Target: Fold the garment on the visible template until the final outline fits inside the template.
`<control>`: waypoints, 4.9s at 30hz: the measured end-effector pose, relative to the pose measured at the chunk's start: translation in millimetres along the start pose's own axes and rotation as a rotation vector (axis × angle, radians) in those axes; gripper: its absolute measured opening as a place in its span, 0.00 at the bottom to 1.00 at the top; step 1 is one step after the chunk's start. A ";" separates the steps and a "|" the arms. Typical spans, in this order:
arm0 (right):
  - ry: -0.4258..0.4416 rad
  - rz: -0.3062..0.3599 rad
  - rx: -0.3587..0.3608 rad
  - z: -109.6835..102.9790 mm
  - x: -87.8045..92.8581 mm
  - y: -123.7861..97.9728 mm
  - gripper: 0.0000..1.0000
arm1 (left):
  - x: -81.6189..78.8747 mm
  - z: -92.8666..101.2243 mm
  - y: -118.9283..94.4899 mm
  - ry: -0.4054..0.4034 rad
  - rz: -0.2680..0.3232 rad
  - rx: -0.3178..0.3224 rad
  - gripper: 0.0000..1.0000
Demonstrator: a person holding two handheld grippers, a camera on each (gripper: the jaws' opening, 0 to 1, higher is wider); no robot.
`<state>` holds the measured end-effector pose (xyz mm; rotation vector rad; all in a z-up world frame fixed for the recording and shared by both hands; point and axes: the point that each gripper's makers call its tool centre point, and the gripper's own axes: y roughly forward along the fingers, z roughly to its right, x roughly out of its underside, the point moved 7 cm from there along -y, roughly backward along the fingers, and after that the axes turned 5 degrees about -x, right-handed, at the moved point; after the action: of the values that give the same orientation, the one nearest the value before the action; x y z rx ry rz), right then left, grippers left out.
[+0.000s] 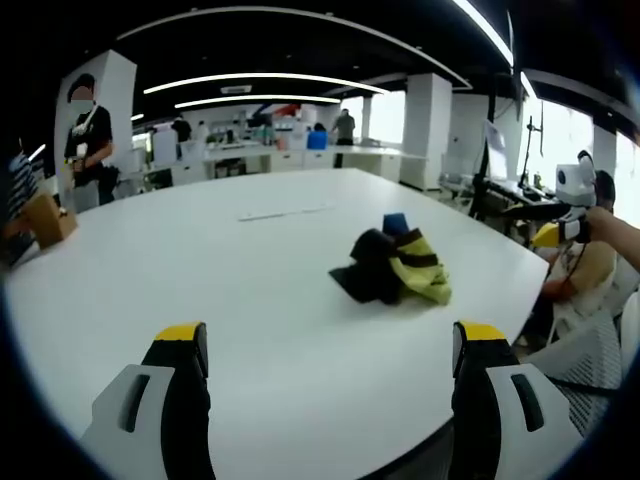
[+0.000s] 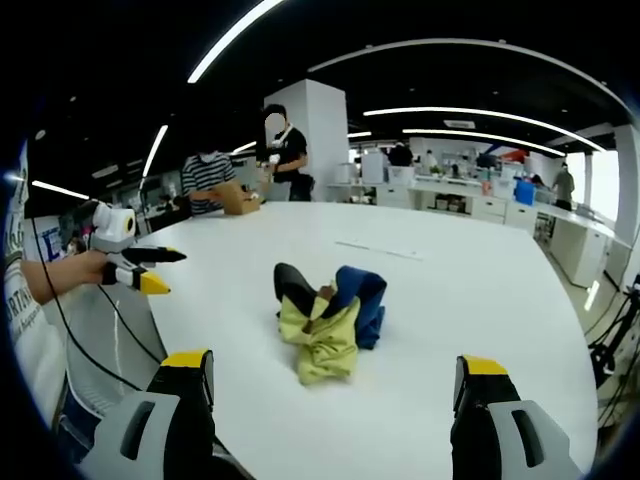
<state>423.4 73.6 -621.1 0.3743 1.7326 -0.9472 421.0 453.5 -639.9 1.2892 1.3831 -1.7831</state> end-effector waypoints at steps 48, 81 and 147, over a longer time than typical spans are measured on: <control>-0.005 -0.008 -0.074 4.2 0.1 16.5 0.77 | -10.0 6.9 7.6 0.033 0.006 0.065 0.87; 0.041 -0.028 -0.197 5.7 -3.1 81.5 0.62 | -44.6 35.5 73.1 0.127 0.017 0.265 0.71; 0.231 -0.131 -0.174 -2.2 24.2 151.6 0.06 | -38.4 62.6 157.8 0.239 -0.104 0.388 0.00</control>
<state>512.3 166.6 -705.0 0.2669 2.0552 -0.8638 547.2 337.7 -670.5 1.7061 1.2843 -2.0974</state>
